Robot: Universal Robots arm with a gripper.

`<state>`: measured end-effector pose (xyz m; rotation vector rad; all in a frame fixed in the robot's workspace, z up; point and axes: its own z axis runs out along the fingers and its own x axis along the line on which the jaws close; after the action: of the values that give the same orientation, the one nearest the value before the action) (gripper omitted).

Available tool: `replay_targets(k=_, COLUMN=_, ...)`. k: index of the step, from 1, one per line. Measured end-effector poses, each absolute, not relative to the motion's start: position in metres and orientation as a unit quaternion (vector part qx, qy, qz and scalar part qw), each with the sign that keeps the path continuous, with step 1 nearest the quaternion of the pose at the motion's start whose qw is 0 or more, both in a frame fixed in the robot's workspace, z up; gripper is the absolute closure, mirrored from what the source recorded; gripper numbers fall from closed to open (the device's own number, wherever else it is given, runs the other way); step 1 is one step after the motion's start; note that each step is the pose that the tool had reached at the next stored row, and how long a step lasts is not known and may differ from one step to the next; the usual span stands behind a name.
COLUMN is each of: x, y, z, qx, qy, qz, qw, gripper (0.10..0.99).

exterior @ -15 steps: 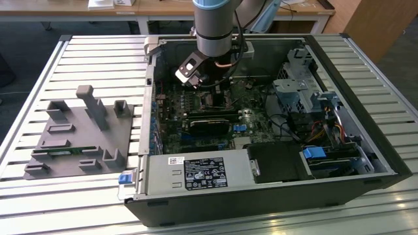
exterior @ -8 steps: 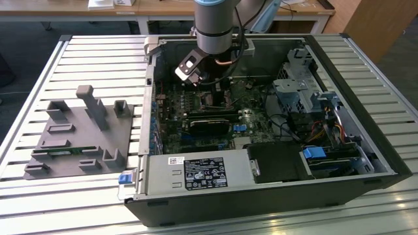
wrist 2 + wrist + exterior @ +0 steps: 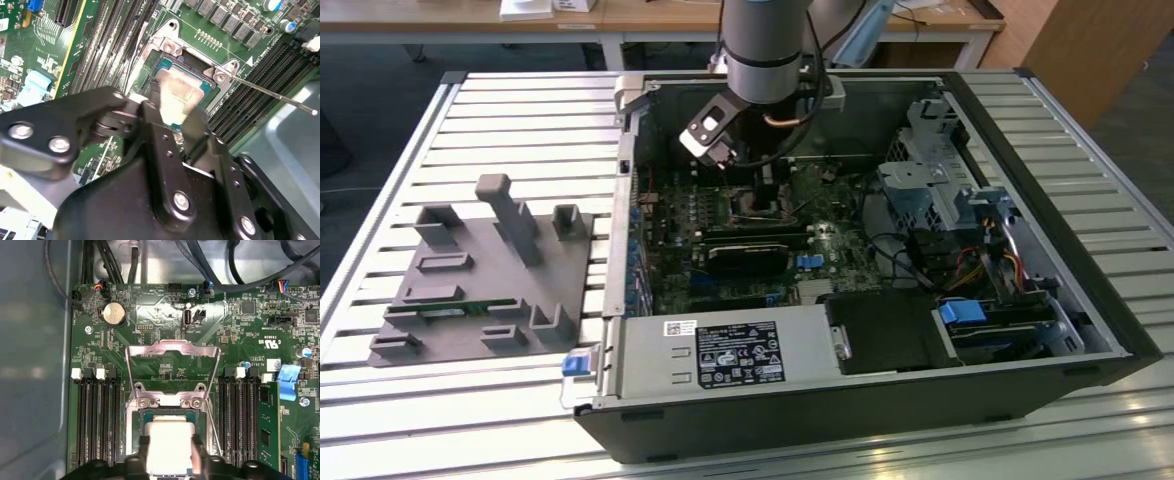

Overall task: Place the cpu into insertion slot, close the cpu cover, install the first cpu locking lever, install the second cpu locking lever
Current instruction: 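Place the cpu into insertion slot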

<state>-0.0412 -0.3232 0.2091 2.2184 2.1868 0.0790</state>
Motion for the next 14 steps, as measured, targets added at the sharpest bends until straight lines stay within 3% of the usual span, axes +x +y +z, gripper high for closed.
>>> replay_targets(k=1, x=-0.0404, y=-0.3234, z=0.2093, qx=0.712, qy=0.702, qz=0.024, qw=0.011, gripper=0.612)
replay_targets(k=3, x=-0.0381, y=-0.3238, z=0.2093, qx=0.712, qy=0.702, qz=0.023, qw=0.007, gripper=0.729)
replay_targets(k=4, x=-0.0367, y=-0.3239, z=0.2093, qx=0.712, qy=0.702, qz=0.023, qw=0.006, gripper=0.729)
replay_targets(k=7, x=-0.0356, y=-0.324, z=0.2097, qx=0.712, qy=0.702, qz=0.021, qw=0.005, gripper=0.906)
replay_targets(k=9, x=-0.0356, y=-0.324, z=0.2101, qx=0.712, qy=0.702, qz=0.021, qw=0.004, gripper=0.906)
replay_targets(k=10, x=-0.0356, y=-0.324, z=0.2101, qx=0.712, qy=0.702, qz=0.021, qw=0.004, gripper=0.969)
replay_targets(k=14, x=-0.0356, y=-0.324, z=0.2106, qx=0.712, qy=0.702, qz=0.021, qw=0.004, gripper=0.969)
